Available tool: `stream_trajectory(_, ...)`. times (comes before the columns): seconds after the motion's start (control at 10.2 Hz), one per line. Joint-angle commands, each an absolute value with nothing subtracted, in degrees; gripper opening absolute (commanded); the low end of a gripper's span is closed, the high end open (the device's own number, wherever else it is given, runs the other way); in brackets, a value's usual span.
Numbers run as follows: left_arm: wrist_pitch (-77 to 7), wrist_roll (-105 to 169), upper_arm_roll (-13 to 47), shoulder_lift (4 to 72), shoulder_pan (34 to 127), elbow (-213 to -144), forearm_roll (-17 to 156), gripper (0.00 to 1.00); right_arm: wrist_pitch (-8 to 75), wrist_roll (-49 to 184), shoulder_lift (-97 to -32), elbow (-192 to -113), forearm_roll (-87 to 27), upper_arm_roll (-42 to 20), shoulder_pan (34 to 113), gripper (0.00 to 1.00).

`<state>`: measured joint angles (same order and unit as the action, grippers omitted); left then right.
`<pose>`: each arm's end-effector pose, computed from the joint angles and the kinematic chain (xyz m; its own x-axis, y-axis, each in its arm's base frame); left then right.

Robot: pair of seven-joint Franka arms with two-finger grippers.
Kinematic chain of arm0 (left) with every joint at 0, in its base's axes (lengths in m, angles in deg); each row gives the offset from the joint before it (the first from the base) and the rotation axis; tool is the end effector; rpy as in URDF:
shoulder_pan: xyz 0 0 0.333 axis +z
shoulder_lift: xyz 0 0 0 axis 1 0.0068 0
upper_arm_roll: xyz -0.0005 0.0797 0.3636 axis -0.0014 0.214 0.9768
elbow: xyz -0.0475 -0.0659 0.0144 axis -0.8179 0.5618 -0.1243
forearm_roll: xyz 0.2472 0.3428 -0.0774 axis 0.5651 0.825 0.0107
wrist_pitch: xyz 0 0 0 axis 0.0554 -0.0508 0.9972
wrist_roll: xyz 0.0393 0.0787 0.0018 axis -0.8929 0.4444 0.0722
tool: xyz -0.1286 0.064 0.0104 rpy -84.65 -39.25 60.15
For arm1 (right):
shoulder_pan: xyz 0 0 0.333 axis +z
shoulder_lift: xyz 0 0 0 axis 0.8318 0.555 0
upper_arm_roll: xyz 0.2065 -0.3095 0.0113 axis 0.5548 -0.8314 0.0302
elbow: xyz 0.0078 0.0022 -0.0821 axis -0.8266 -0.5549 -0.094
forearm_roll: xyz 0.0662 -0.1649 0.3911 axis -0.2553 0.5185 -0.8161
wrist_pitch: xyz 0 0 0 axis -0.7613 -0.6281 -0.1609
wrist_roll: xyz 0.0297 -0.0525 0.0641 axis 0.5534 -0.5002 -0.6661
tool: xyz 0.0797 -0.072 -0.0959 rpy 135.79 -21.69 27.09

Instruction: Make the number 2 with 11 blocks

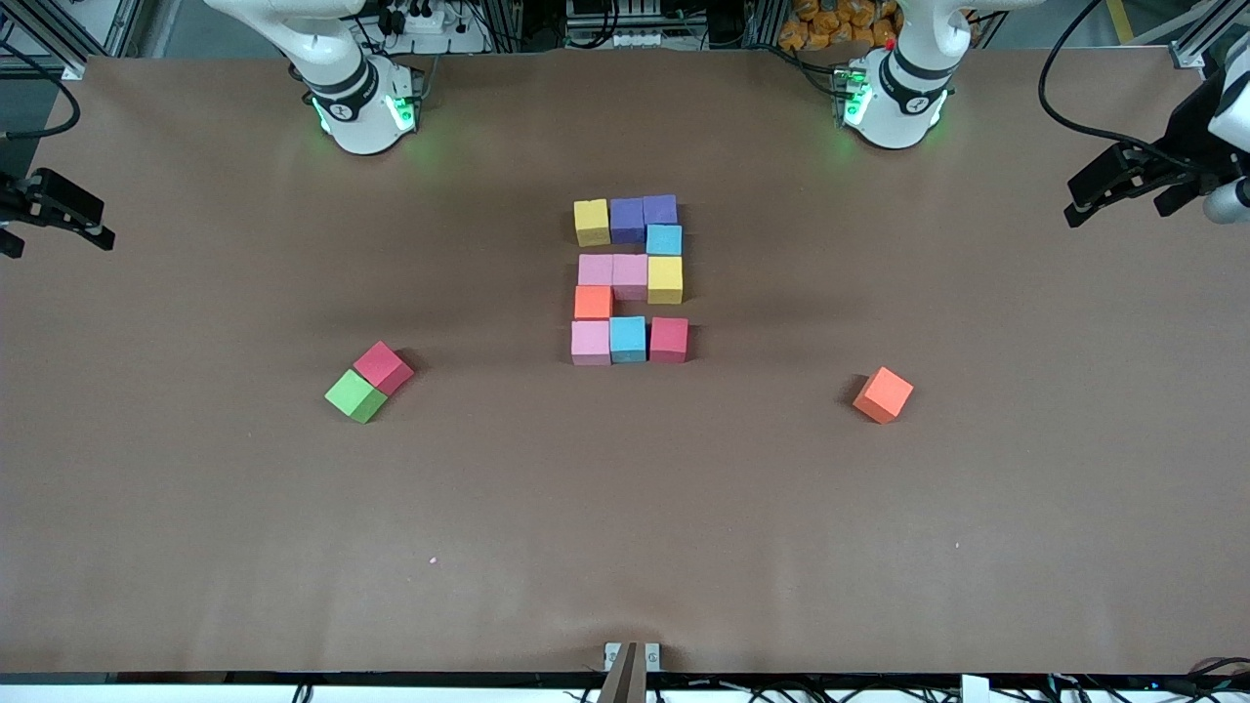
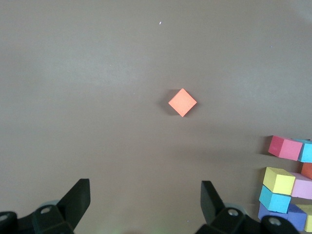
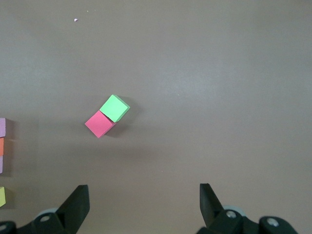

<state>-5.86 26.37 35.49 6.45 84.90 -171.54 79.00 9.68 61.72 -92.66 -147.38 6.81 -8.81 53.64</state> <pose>0.5495 -0.0444 0.6794 0.9919 0.1236 0.0290 0.1237 -0.9923 -0.0012 0.5640 -0.0614 0.6542 0.9957 0.0868 0.0314 0.0868 -0.9962 0.0015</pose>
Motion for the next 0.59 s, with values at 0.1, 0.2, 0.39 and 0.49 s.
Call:
stream_trajectory(0.1, -6.0, 25.9, 36.2, 6.6, 83.9, -171.6, 79.5, 1.00, 9.5, 60.9, -92.0, -146.4, 7.0, -8.2, 52.9, 1.00)
stream_trajectory(0.2, -6.0, 25.9, 36.2, 6.6, 83.9, -171.3, 79.5, 1.00, 9.5, 60.9, -92.0, -146.3, 7.1, -8.2, 52.9, 1.00)
stream_trajectory(0.39, -6.0, 26.4, 36.1, 7.1, 83.9, -170.9, 79.5, 1.00, 10.2, 60.9, -92.0, -146.4, 7.0, -8.2, 53.0, 1.00)
stream_trajectory(0.49, -5.9, 26.3, 36.2, 7.1, 83.9, -170.8, 79.5, 1.00, 10.2, 60.8, -92.0, -146.4, 7.0, -8.2, 53.0, 1.00)
